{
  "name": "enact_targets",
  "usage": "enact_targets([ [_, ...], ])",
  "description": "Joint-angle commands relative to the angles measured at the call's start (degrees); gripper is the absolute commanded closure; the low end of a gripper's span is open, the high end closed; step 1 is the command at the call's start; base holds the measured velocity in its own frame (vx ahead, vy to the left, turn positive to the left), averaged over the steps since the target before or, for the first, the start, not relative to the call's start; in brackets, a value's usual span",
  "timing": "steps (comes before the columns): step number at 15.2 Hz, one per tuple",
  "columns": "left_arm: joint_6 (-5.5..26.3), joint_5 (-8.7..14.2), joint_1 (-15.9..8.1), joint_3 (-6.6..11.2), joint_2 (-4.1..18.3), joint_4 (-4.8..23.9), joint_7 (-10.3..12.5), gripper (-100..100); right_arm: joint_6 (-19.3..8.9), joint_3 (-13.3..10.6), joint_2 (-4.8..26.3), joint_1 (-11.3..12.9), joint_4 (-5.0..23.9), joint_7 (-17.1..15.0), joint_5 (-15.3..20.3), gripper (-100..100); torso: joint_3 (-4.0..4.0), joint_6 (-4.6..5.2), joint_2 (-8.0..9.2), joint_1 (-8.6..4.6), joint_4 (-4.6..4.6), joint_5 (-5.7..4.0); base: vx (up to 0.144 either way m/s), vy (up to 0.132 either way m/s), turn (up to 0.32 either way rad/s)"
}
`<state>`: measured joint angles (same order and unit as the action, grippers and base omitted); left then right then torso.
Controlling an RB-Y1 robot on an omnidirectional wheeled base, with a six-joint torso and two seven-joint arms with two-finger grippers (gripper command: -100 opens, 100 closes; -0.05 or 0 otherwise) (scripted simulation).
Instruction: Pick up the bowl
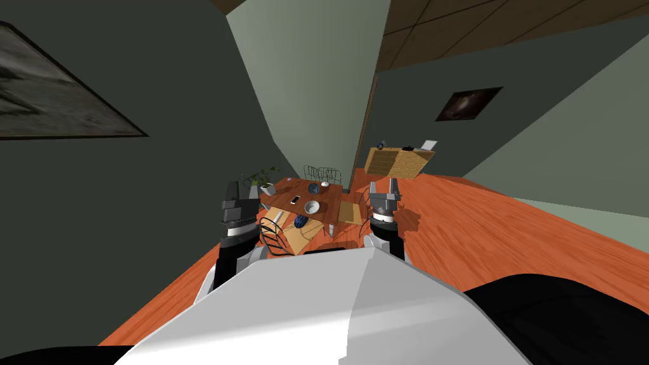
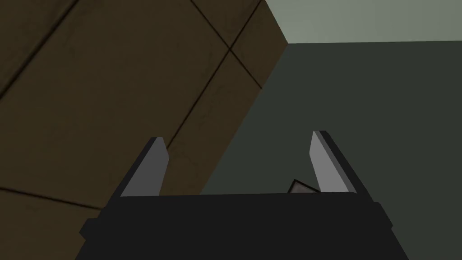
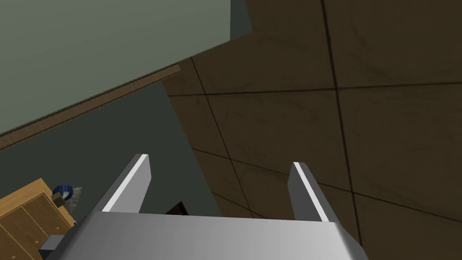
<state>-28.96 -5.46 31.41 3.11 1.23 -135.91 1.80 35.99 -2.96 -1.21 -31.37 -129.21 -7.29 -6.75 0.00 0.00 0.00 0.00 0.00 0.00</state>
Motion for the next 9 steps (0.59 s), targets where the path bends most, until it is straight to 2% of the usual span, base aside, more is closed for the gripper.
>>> enact_targets([
  [1,1.0,0.3,-0.6,0.1,2.4,1.4,-0.3,-100,0.0,0.0,0.0,0.0,0.0,0.0,0.0,0,0.0,0.0,0.0,0.0,0.0,0.0,0.009,-0.004,-0.036],
  [6,5.6,1.8,-3.6,0.52,6.8,7.9,-1.8,-100,0.0,0.0,0.0,0.0,0.0,0.0,0.0,0,-0.12,0.02,-0.2,0.01,-0.05,0.01,0.04,-0.006,-0.082],
  [9,6.9,2.2,-4.4,0.62,7.5,10.0,-2.2,-100,0.0,0.0,0.0,0.0,0.0,0.0,0.0,0,-0.13,0.01,-0.22,0.0,-0.06,0.01,0.041,-0.004,-0.055],
])
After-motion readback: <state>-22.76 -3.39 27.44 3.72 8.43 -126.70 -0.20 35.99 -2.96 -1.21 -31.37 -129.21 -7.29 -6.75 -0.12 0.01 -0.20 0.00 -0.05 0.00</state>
